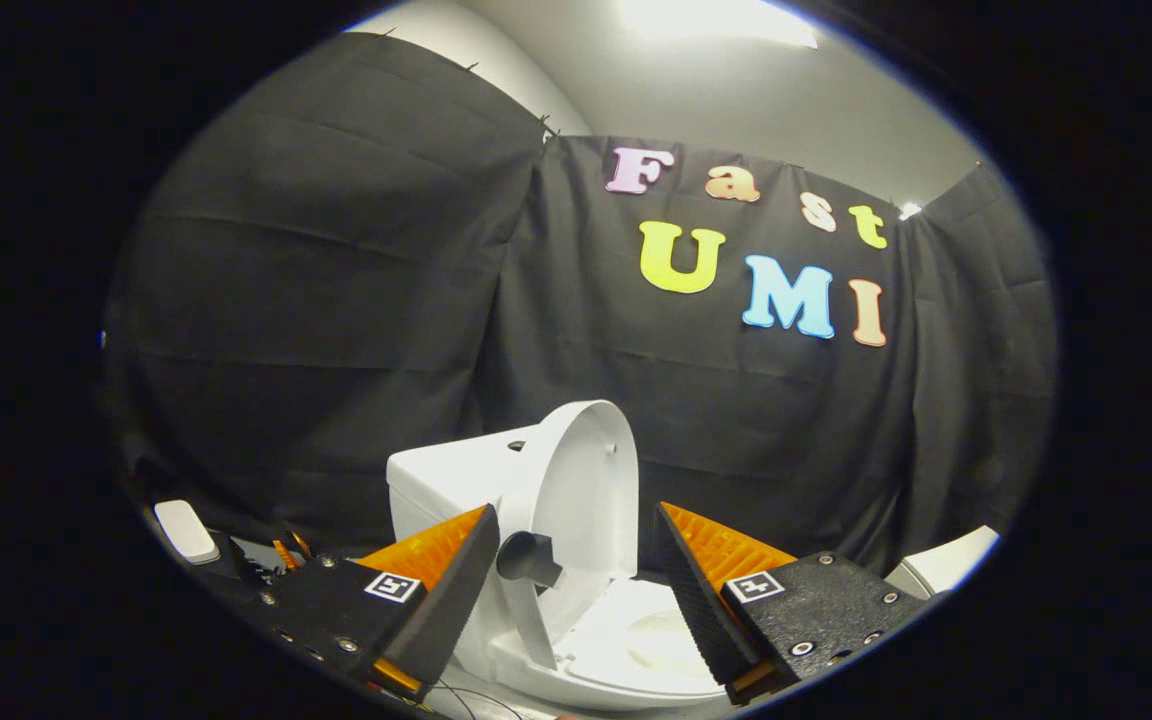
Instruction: Open the toilet lid.
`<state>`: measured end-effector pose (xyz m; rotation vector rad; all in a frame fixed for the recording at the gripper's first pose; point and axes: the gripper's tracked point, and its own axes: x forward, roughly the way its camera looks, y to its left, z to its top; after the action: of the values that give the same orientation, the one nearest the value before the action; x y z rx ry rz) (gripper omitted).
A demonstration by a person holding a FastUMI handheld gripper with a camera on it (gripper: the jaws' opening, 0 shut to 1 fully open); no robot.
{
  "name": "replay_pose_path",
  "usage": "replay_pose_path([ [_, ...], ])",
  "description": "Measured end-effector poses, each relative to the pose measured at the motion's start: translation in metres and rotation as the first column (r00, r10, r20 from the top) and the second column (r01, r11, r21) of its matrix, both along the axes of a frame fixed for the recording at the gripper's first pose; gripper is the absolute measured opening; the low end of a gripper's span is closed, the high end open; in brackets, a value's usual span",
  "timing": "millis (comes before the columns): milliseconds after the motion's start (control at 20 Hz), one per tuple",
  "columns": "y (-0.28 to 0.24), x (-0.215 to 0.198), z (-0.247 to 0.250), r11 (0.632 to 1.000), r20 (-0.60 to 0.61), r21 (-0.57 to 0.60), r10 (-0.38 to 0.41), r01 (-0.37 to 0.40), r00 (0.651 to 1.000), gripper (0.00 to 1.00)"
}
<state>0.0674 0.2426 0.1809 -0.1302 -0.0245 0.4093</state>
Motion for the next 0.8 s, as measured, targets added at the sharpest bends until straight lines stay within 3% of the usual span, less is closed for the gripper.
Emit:
replay_pose_path([
  [350, -0.068, -0.031, 0.031, 0.996, 0.061, 0.059, -0.077, 0.073, 0.995, 0.95],
  [800, -0.13, -0.064, 0.004, 0.989, 0.077, 0.05, -0.14, 0.136, 0.987, 0.95],
])
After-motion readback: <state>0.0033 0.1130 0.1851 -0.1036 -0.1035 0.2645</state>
